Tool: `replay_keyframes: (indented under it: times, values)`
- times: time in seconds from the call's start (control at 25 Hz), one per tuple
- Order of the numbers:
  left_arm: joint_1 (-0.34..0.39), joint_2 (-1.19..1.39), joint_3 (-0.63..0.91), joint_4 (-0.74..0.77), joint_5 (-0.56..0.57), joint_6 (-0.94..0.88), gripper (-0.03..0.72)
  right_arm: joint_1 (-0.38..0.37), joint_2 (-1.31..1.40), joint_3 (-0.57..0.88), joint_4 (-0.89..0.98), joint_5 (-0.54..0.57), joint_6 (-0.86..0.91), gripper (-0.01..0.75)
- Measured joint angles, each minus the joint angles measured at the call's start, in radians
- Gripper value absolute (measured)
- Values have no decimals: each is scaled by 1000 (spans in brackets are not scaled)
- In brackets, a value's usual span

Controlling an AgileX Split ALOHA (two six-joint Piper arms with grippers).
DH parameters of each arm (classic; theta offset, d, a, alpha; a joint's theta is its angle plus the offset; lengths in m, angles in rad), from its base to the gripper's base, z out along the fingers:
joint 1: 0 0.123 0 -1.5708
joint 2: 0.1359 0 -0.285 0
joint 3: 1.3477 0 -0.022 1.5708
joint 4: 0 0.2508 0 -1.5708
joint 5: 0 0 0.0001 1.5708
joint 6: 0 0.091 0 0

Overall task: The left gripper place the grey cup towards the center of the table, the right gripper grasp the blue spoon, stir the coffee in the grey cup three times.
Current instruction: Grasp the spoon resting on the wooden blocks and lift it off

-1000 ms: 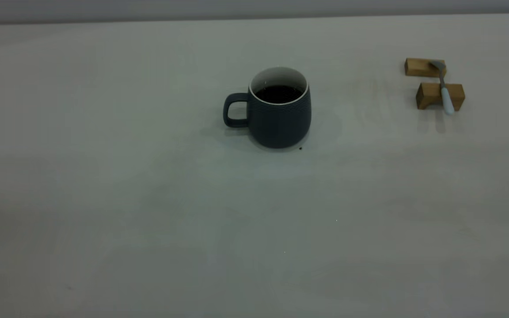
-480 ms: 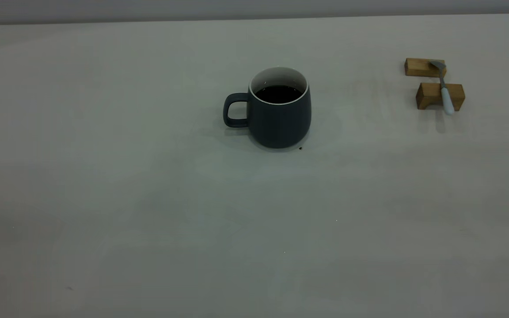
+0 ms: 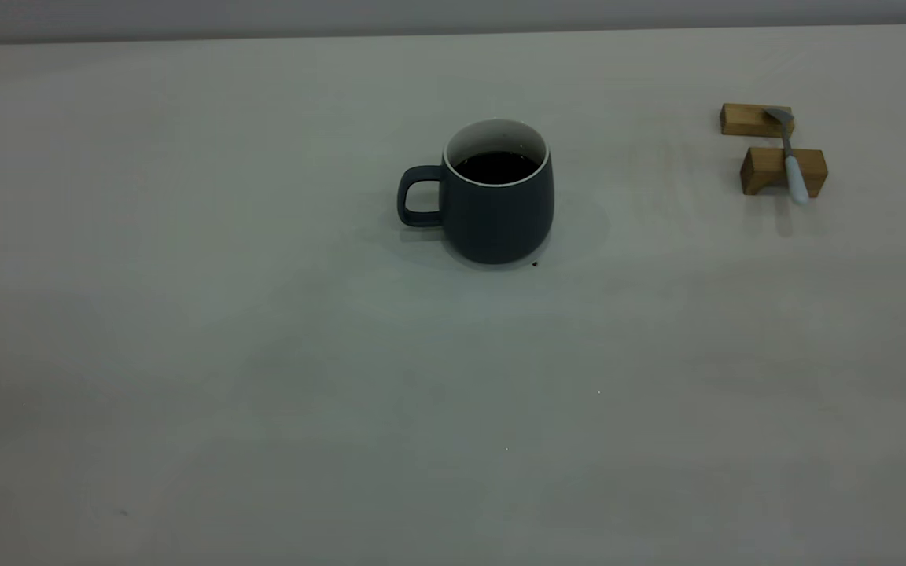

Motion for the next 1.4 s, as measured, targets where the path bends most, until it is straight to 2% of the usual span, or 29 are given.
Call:
replay_keyframes:
  times: [0.36,0.56,0.72,0.88,0.96,1.12,1.4]
  values:
    - [0,0,0,0,0,0,238,0,4,-5,-3,-3,0,240]
    - [0,0,0,0,0,0,238,0,196,-89,-5,-25,0,276]
    - [0,0,0,1,0,0,238,0,452,-154,-4,-115,-3,383]
    - [0,0,0,1,0,0,238,0,731,-192,6,-246,-3,508]
    - [0,0,0,1,0,0,238,0,874,-206,11,-319,-3,546]
    - [0,0,0,1,0,0,238,0,1127,-245,35,-426,-3,583]
    - [0,0,0,1,0,0,238,32,1514,-363,46,-532,-3,586]
